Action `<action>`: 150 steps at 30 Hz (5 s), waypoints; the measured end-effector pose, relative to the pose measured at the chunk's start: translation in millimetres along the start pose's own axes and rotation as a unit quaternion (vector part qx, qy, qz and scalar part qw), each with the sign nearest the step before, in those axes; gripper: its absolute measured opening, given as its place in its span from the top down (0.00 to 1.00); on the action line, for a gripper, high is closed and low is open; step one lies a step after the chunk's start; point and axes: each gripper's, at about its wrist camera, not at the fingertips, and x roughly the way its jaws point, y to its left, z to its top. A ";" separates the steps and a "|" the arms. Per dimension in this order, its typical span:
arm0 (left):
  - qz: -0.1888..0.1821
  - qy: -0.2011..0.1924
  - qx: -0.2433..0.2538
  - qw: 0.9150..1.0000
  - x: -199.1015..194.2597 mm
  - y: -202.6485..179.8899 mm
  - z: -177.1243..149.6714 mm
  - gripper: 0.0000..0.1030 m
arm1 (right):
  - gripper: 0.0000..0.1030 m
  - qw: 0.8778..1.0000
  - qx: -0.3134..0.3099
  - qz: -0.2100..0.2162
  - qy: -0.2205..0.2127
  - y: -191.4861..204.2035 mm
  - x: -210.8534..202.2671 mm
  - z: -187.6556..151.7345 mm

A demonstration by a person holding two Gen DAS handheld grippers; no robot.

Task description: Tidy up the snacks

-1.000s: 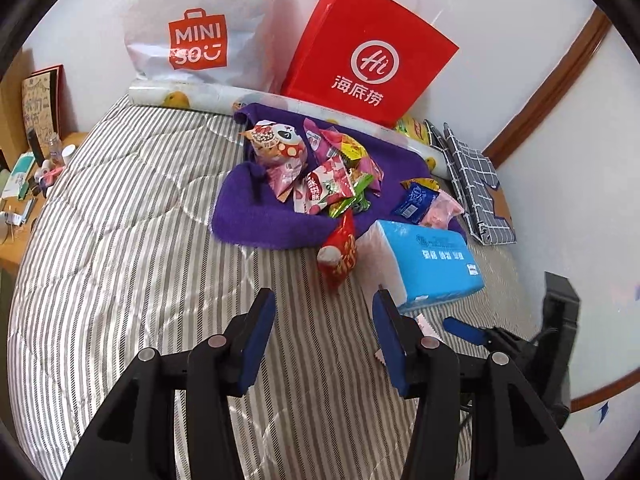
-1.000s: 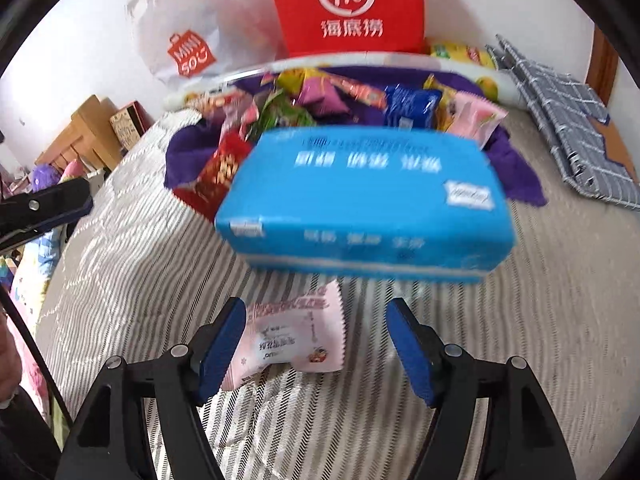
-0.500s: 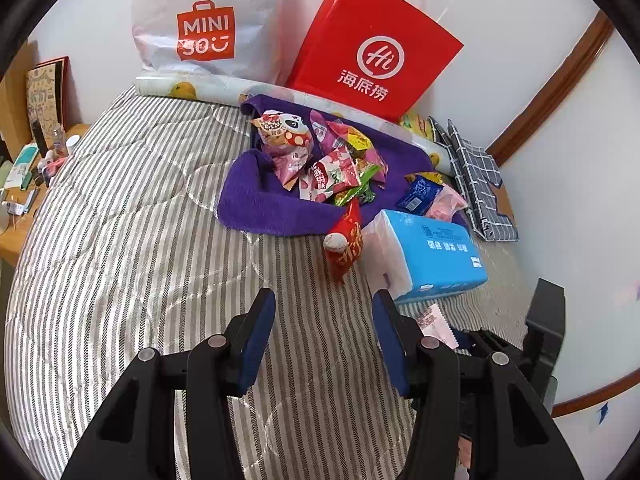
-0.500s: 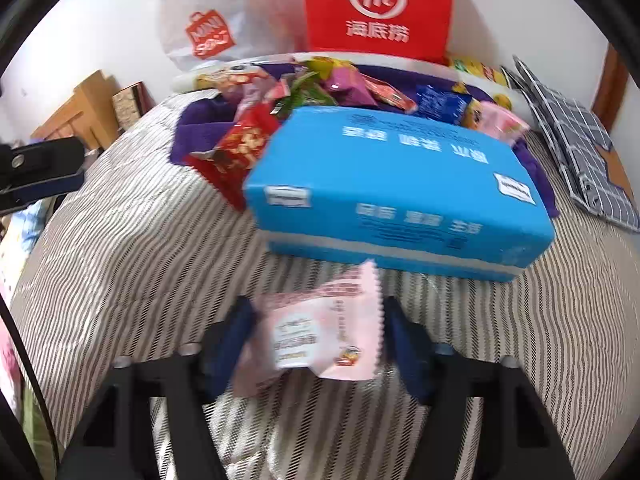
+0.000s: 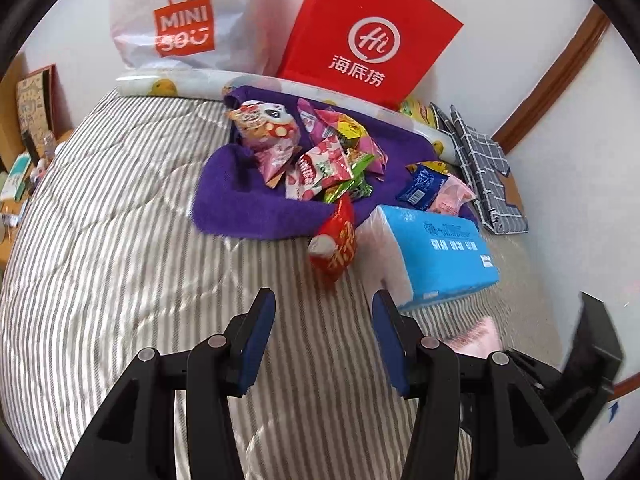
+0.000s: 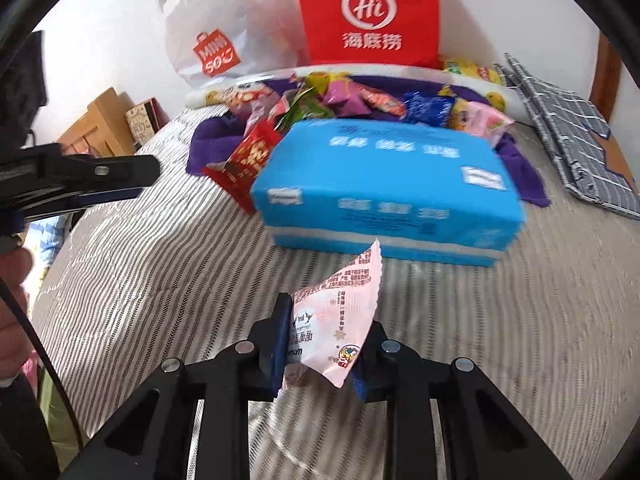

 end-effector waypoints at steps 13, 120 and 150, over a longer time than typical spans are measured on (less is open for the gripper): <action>0.021 0.022 0.029 0.999 62.5 -10.1 33.7 0.51 | 0.76 0.997 0.061 -0.046 -0.033 -71.6 -34.1 2.6; -0.051 0.000 -0.020 0.998 103.9 -23.1 148.9 0.74 | 0.74 0.999 0.037 -0.014 -0.017 -80.5 87.2 191.4; 0.058 -0.088 0.043 0.993 -40.6 -82.5 59.4 0.20 | 0.28 0.986 0.036 -0.101 -0.128 -27.9 -105.8 116.0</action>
